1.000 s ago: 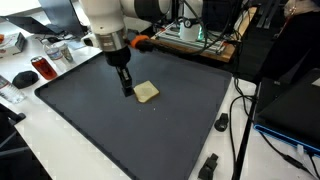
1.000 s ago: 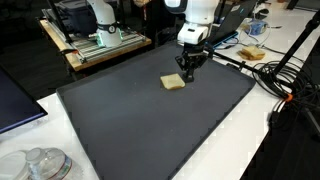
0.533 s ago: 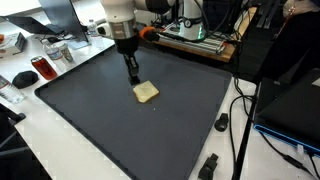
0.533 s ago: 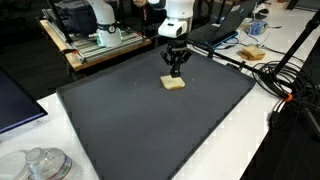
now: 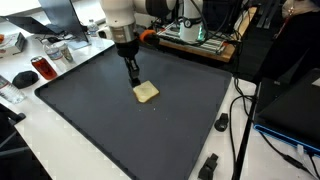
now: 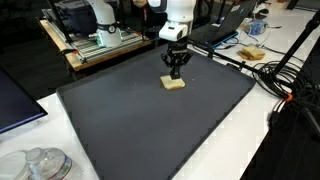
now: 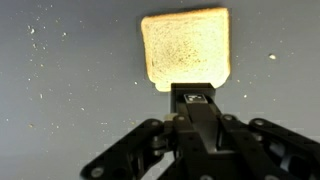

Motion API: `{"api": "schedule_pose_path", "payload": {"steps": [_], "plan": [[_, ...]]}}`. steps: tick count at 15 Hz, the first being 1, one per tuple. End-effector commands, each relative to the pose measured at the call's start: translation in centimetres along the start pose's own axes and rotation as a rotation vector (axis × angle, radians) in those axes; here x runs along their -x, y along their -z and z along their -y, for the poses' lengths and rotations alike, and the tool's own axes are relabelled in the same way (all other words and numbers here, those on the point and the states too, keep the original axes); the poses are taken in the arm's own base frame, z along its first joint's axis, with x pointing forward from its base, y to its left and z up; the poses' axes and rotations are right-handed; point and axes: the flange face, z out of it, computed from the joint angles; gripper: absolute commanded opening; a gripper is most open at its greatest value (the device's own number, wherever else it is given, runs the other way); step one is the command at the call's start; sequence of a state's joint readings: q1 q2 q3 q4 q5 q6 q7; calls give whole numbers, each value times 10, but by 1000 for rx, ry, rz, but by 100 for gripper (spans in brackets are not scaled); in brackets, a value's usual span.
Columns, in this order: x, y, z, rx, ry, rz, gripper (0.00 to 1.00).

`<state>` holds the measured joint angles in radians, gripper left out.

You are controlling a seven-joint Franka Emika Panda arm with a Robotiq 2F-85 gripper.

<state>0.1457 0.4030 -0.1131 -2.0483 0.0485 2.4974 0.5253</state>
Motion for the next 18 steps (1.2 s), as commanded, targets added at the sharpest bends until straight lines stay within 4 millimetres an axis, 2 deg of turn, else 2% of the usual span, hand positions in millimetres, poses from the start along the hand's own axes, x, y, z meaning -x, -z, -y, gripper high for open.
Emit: {"api": "schedule_pose_path", "payload": {"steps": [1,8,18], "plan": [[-6,-19,-9,42,-8,2,6],[-6,-46,-19,61,-20,34,6],[-10,-62,-22,55,-24,34,6]]}}
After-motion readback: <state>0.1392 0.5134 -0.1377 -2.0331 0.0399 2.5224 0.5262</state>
